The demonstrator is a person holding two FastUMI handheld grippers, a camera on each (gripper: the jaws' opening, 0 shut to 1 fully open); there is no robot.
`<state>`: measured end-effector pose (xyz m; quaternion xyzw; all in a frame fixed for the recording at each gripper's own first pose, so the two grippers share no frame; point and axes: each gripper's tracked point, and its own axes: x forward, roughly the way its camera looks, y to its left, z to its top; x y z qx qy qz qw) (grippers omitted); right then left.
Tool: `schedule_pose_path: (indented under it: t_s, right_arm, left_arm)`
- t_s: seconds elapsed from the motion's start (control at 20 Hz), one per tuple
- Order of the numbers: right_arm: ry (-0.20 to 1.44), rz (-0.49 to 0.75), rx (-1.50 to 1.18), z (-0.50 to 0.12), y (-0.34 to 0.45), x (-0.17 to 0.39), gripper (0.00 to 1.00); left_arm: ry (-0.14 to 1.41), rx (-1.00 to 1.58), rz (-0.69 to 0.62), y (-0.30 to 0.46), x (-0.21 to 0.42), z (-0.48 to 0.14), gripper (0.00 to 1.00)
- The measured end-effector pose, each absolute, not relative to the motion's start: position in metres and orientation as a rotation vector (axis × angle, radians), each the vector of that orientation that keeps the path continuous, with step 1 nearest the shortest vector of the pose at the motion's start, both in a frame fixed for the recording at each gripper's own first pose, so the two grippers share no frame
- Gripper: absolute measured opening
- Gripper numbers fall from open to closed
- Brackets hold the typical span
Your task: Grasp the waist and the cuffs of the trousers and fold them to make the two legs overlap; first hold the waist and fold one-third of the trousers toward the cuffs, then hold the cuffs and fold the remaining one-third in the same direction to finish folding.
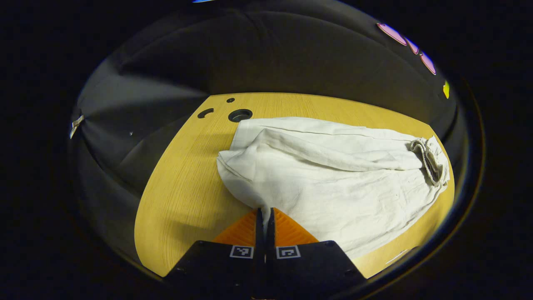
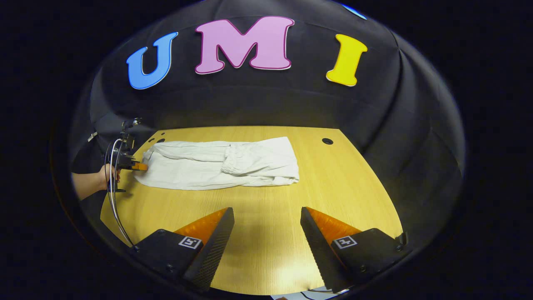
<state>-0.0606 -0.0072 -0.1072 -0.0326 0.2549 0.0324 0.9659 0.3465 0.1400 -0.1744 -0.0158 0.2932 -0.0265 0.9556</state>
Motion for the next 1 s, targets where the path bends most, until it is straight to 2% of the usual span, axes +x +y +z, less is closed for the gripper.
schedule_pose_path:
  t_s: [0.45, 0.9, 0.95, 1.0]
  right_arm:
    - [0.518, -0.065, 0.086, -0.122, -0.067, -0.094, 0.98]
    - [0.466, -0.027, 0.104, -0.109, -0.14, -0.058, 0.98]
    - [0.464, -0.019, 0.098, -0.108, -0.148, -0.054, 0.99]
    - [0.464, -0.01, 0.097, -0.108, -0.157, -0.051, 0.99]
  left_arm:
    - [0.404, -0.046, -0.164, 0.075, 0.328, -0.061, 0.05]
    - [0.296, -0.148, -0.23, -0.052, 0.31, 0.035, 0.05]
    - [0.287, -0.152, -0.239, -0.07, 0.306, 0.041, 0.02]
    - [0.285, -0.156, -0.252, -0.09, 0.306, 0.048, 0.05]
